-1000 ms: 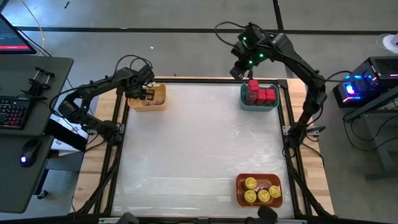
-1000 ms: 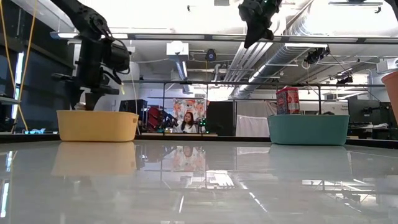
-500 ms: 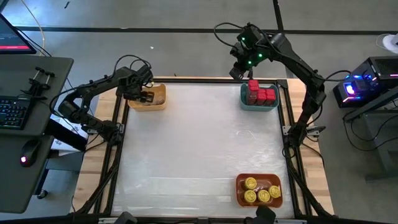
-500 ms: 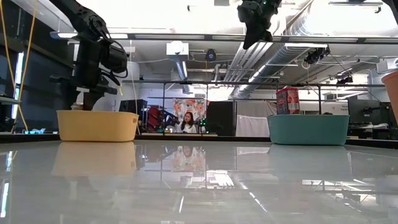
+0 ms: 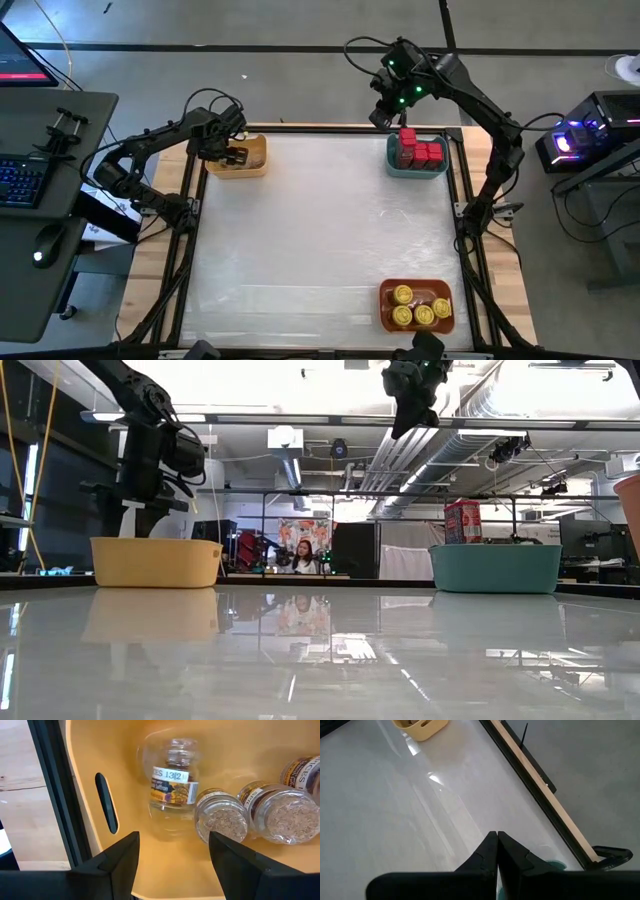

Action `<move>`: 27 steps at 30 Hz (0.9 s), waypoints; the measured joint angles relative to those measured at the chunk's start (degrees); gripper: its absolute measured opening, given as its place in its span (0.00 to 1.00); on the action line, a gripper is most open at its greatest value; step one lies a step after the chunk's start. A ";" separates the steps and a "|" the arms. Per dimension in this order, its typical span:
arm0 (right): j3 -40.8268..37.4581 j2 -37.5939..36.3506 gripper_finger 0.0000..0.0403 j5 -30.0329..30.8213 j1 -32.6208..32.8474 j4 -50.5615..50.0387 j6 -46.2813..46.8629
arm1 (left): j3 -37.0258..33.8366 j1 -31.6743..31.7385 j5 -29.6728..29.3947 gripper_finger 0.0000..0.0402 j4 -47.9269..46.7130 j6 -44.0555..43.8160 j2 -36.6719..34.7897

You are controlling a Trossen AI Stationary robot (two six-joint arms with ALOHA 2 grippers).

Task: Sort spices by type
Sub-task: Put the brown seasoning bottle into the yellow bin

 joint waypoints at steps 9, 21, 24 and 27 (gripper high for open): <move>0.00 0.00 0.00 0.04 0.00 0.01 0.01 | 4.87 0.24 -0.03 0.56 2.75 3.28 0.01; 0.00 -0.02 0.00 0.09 0.00 -0.03 0.90 | 7.88 4.37 0.23 0.56 1.53 7.50 7.93; 0.00 -0.02 0.00 0.09 0.00 -0.03 0.91 | 7.98 4.29 0.18 0.56 4.35 8.61 9.43; 0.00 -0.02 0.00 0.09 0.00 -0.03 1.41 | 8.00 4.70 -0.07 0.56 4.93 9.50 10.77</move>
